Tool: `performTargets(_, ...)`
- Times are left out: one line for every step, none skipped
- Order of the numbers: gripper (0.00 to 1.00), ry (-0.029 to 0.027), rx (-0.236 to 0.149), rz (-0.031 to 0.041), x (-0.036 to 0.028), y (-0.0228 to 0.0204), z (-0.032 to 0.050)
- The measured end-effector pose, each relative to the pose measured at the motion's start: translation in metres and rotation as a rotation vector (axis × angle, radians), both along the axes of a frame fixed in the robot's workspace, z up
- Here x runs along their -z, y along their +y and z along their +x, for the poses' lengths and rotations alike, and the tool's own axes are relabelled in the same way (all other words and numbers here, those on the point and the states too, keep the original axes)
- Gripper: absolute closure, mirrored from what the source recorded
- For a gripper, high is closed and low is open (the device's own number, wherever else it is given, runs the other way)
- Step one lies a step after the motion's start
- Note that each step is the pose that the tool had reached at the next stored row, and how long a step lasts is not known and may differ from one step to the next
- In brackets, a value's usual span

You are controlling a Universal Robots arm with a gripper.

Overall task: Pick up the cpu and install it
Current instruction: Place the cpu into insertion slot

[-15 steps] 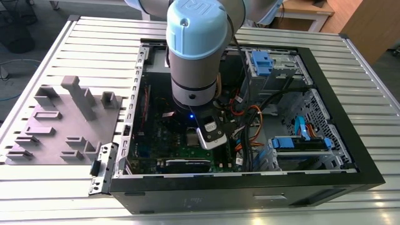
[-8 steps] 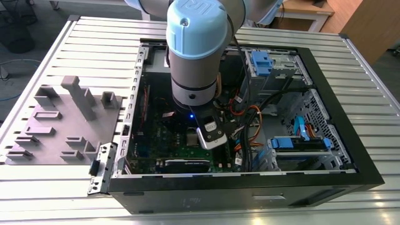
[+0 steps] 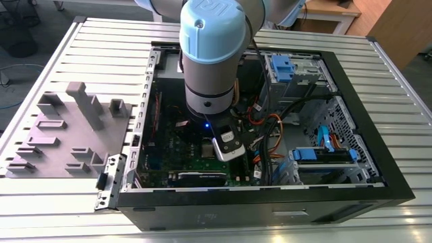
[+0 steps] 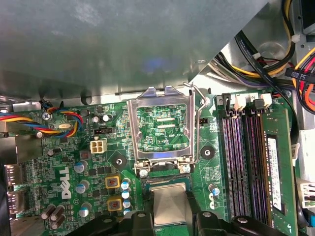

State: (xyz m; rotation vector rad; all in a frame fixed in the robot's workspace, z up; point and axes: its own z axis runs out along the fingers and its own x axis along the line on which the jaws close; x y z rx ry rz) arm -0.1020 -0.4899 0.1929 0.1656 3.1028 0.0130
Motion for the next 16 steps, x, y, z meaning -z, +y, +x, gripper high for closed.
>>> performTargets(0.65, 0.0, 0.0, 0.0, 0.0, 0.0, 0.0)
performTargets(0.65, 0.0, 0.0, 0.0001, 0.0, 0.0, 0.0)
performTargets(0.65, 0.0, 0.0, 0.0001, 0.0, 0.0, 0.0)
performTargets(0.65, 0.0, 0.0, 0.0001, 0.0, 0.0, 0.0)
performTargets(0.65, 0.0004, 0.0, 0.0002, 0.0, 0.0, -0.0002)
performTargets(0.64, 0.0003, 0.0, 0.0004, 0.0001, 0.0001, -0.0002)
performTargets(0.64, 0.0002, 0.001, 0.0003, 0.0001, 0.0001, -0.0002)
performTargets(0.59, -0.0001, 0.001, 0.0003, 0.0001, 0.0001, -0.0002)
performTargets(0.59, -0.0002, 0.0, 0.0004, 0.0002, 0.0001, -0.0001)
performTargets(0.59, -0.0001, 0.0, 0.0003, 0.0001, 0.0, 0.0)
performTargets(0.59, -0.0001, 0.0, 0.0002, 0.0, 0.0, 0.0)
performTargets(0.59, -0.0001, 0.0, 0.0002, -0.0002, 0.0001, 0.0)
performTargets(0.59, -0.0003, 0.0, 0.0005, -0.0006, 0.0001, 0.0)
performTargets(0.59, -0.0003, 0.0, 0.0006, -0.0011, 0.0001, 0.0)
performTargets(0.59, -0.0002, 0.0, 0.0004, -0.0016, 0.0001, 0.0)
performTargets(0.59, -0.0001, -0.001, 0.0002, -0.0021, 0.0001, 0.0)
